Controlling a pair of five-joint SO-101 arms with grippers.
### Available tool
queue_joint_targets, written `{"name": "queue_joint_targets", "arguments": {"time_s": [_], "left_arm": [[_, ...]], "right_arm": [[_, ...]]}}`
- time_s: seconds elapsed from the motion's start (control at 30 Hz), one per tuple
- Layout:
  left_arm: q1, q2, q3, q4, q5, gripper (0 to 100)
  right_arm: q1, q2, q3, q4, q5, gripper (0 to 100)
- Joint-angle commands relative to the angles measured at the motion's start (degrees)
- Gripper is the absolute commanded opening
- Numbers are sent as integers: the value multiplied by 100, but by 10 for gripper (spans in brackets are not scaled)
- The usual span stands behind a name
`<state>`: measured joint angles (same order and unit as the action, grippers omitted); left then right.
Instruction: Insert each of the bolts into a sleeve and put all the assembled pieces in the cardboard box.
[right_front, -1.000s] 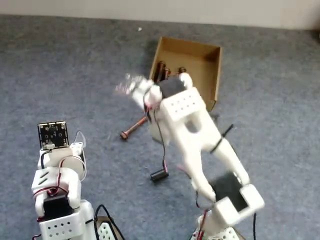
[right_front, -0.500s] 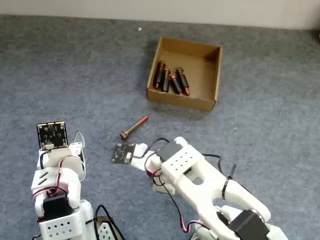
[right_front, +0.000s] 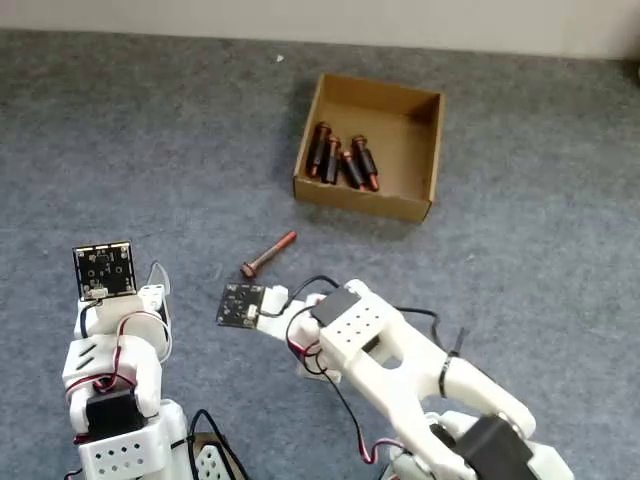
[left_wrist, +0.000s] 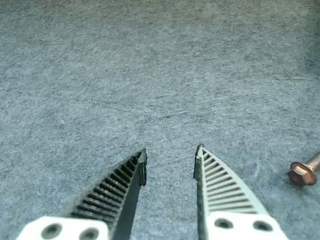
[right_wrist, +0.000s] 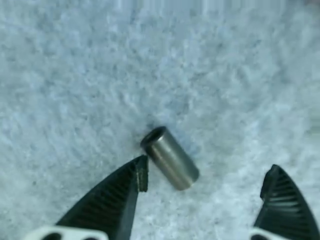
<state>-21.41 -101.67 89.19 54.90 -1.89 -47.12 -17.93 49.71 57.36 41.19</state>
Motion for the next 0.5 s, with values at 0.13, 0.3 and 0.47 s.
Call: {"name": "queue_joint_targets", "arguments": {"time_s": [0.13,0.3,0.47], "left_arm": [[-13,4,-66,-132,-53,178],[-13,4,-57,-132,-53,178],[-13,4,-57,-132,-53,178]], "right_arm": [[-136,1244,-48,-558,44,331],[-136,1297,-48,-593,9,265],[-119,1051,-57,-593,-62,39]]}}
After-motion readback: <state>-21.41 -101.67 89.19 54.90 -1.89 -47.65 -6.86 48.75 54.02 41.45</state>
